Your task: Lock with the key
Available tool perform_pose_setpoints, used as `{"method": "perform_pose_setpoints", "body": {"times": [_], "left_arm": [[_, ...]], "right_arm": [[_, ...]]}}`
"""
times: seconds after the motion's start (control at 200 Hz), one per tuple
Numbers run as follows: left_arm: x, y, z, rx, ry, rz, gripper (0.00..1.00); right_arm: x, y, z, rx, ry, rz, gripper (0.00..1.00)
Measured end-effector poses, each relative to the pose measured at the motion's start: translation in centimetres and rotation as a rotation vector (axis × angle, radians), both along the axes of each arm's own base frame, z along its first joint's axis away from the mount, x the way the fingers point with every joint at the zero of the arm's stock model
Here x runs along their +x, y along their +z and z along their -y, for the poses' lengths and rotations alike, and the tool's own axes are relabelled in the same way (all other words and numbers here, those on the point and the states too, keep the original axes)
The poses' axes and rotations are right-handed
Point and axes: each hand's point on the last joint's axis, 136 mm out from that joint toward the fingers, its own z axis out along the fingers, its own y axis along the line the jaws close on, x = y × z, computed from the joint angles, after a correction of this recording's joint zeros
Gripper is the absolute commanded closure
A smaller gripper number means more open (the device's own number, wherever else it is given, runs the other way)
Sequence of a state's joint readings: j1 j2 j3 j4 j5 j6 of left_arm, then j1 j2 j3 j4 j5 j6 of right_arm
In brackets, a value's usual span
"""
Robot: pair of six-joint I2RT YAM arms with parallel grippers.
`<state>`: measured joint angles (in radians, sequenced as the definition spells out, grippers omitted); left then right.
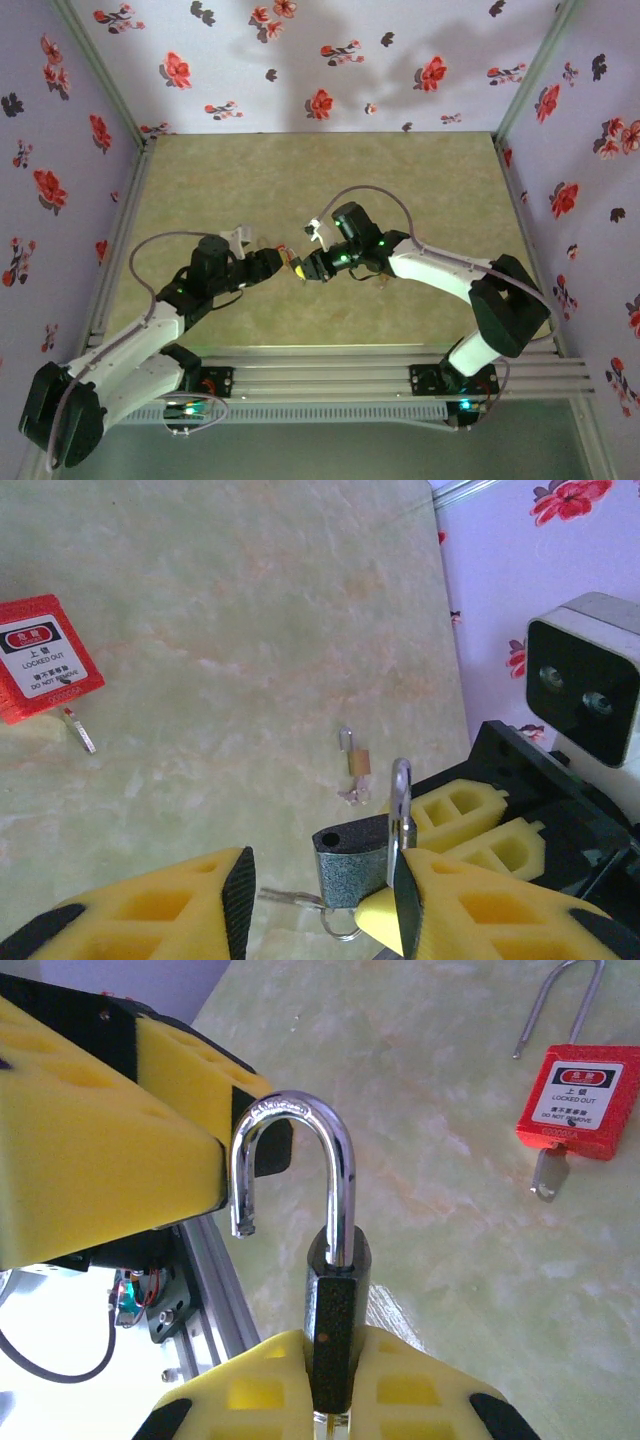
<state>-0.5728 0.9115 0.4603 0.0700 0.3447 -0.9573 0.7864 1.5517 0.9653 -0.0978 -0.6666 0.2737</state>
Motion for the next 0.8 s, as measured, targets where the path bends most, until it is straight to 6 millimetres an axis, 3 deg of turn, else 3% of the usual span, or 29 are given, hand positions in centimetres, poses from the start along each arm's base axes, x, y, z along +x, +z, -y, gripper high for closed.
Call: {"method": "perform_pose_setpoints", "body": {"times": [0.8], "left_arm": [[-0.01,-0.09,-0.08,0.018,-0.011,0.019,0.60]], "right_arm": [[-0.77,0.82,-0.46,0.048,0.040,-0.030,1.00]]}}
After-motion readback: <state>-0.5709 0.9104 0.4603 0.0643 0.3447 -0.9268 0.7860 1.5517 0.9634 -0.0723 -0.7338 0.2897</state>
